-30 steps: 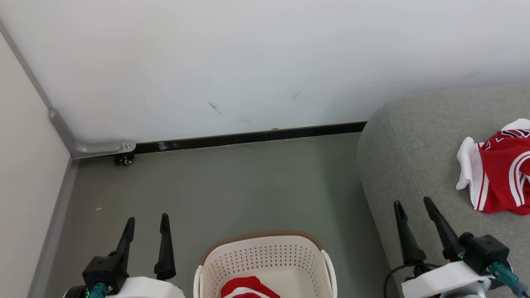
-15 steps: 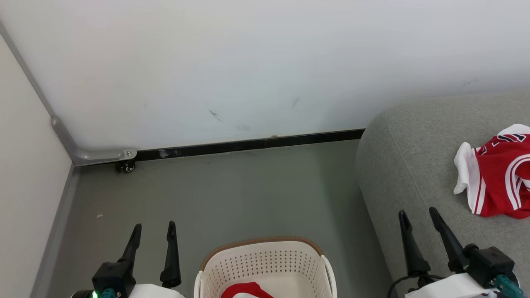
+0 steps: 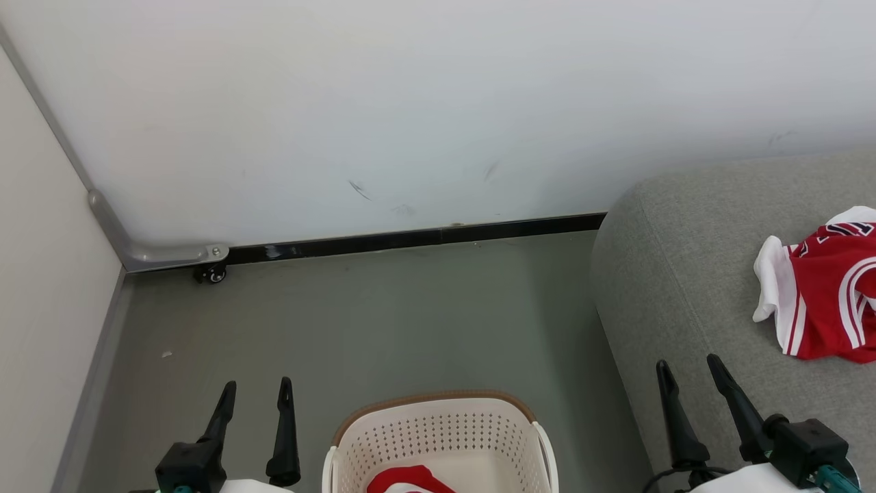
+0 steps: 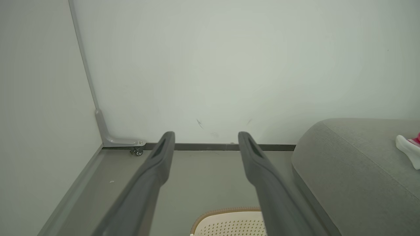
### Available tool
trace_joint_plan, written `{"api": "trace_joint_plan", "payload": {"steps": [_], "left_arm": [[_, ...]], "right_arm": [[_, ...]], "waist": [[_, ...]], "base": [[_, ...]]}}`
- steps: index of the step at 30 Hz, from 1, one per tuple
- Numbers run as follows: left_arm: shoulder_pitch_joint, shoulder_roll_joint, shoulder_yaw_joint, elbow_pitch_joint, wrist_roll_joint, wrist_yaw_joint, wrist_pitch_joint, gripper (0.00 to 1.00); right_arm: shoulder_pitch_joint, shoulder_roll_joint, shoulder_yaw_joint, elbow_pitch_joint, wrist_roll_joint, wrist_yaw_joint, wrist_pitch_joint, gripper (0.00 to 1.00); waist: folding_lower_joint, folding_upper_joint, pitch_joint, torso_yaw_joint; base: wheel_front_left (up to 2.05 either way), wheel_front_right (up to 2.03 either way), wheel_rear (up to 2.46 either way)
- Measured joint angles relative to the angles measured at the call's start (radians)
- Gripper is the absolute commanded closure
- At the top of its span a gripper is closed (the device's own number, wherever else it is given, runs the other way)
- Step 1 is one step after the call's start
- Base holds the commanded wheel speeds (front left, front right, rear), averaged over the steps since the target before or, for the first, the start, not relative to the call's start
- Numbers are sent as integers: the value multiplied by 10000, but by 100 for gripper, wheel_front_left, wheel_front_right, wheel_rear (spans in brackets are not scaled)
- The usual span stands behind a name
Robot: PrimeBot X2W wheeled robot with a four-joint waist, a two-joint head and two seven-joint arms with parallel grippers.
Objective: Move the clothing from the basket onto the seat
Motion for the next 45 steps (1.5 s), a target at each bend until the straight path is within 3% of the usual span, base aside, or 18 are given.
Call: {"api": "trace_joint_plan", "payload": {"steps": [26, 45], "left_arm": [[-52, 105, -107, 100, 267, -12, 0, 0], [-904, 525, -646, 857, 698, -483, 272, 0]], "right_arm": [[264, 113, -307, -725, -82, 0, 437, 0], [272, 142, -951, -1411, -79, 0, 470, 0]], "waist": [[0, 0, 318, -11], [1, 0, 1028, -252]], "base": [[0, 0, 0], [0, 0, 0]]}}
